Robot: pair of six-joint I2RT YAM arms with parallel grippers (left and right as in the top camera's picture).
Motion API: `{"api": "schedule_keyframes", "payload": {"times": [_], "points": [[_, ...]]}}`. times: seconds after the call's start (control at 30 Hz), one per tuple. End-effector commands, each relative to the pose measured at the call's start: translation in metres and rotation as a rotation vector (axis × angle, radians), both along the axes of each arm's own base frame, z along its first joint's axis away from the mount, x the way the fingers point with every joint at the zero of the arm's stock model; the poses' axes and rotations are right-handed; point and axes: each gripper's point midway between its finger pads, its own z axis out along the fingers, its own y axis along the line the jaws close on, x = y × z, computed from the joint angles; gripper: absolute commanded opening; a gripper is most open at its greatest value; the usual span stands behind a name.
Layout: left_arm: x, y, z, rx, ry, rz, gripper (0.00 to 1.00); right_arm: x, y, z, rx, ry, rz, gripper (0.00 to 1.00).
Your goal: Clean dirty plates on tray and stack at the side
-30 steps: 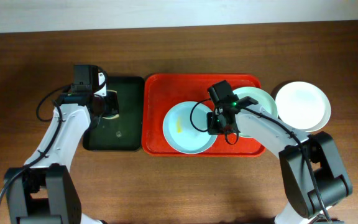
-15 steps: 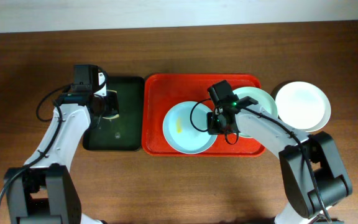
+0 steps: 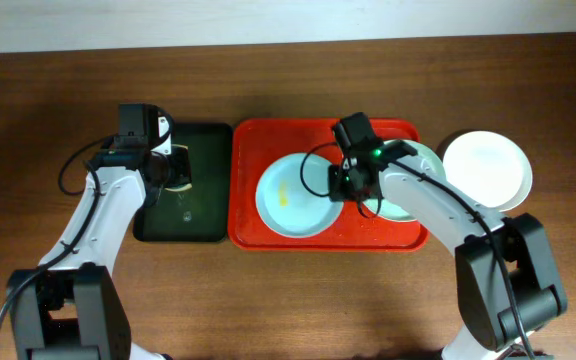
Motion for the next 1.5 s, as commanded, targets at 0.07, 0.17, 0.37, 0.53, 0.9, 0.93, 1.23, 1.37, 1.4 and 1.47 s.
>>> {"api": "schedule_keyframes", "payload": {"times": [0.07,0.17,0.37,0.53,0.9,0.93,1.23,1.37,1.4,1.47], "points": [[-0.001,-0.006,0.000,-0.005,-0.003,-0.032,0.00,-0.010,0.004,0.010,0.050,0.046,-0.039,0.04],[-0.001,-0.010,0.000,-0.005,-0.004,-0.043,0.00,-0.018,0.001,0.004,0.060,0.089,-0.129,0.04],[-0.001,-0.016,0.000,-0.005,-0.003,-0.058,0.00,-0.026,-0.016,-0.021,0.008,0.098,-0.259,0.04],[-0.001,-0.022,0.000,-0.003,-0.007,-0.072,0.00,-0.029,-0.017,-0.026,0.002,0.108,-0.259,0.05],[-0.001,-0.022,0.000,-0.001,-0.007,-0.072,0.00,-0.028,-0.023,-0.037,-0.034,0.103,-0.264,0.15],[-0.001,-0.022,0.000,-0.002,-0.007,-0.072,0.00,-0.029,-0.024,-0.040,-0.038,0.109,-0.264,0.15],[-0.001,-0.022,0.000,-0.002,-0.007,-0.072,0.00,-0.030,-0.024,-0.046,-0.041,0.113,-0.264,0.04],[-0.001,-0.022,0.000,-0.002,-0.007,-0.072,0.00,-0.030,-0.023,-0.046,-0.037,0.116,-0.262,0.04],[-0.001,-0.022,0.000,-0.002,-0.007,-0.072,0.00,-0.030,-0.023,-0.046,-0.038,0.116,-0.254,0.04],[-0.001,-0.022,0.000,-0.002,-0.007,-0.072,0.00,-0.030,-0.019,-0.046,-0.025,0.115,-0.203,0.04]]}}
